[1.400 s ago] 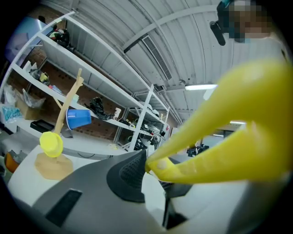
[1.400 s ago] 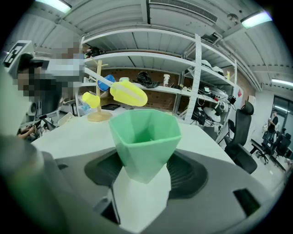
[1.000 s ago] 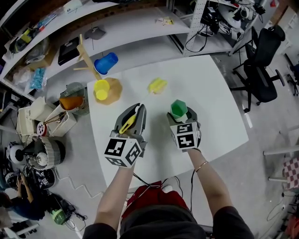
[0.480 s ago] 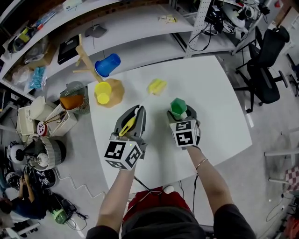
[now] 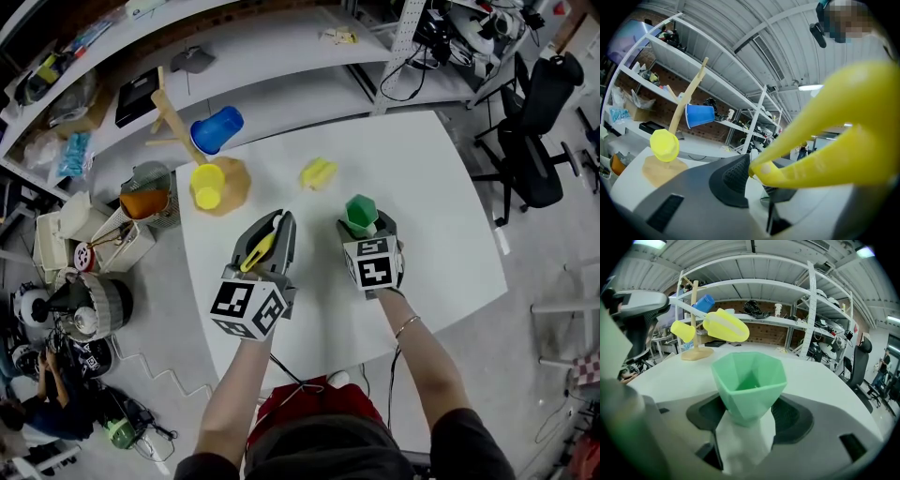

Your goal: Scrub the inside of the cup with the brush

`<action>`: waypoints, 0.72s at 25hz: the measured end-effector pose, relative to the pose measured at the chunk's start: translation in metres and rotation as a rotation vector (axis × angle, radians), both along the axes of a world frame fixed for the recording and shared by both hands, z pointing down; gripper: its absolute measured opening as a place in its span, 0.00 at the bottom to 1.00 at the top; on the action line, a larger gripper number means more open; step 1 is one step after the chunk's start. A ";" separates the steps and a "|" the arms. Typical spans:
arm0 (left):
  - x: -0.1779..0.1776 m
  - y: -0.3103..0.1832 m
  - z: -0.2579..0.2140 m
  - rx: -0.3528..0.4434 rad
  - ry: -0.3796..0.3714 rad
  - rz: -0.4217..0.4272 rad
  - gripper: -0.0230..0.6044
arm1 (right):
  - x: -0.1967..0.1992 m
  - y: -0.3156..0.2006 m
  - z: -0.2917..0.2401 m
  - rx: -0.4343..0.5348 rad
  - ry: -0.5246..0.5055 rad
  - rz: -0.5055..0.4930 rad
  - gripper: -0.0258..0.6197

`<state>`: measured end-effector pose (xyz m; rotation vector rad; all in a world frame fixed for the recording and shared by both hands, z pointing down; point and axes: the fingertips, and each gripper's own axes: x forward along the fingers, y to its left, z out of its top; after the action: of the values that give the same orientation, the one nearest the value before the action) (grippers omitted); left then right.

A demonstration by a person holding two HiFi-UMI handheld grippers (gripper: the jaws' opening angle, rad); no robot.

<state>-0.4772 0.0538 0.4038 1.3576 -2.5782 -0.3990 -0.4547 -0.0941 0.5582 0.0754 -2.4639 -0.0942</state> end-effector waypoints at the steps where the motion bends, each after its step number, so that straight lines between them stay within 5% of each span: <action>1: 0.000 -0.001 0.000 0.001 0.000 0.002 0.11 | 0.000 0.000 0.001 -0.008 0.003 0.000 0.52; 18: 0.007 -0.005 -0.010 0.037 0.000 0.027 0.11 | 0.018 0.004 -0.005 -0.058 0.020 -0.017 0.52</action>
<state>-0.4702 0.0484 0.3933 1.4033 -2.5621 -0.4439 -0.4363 -0.0905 0.5527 0.0283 -2.4459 -0.0305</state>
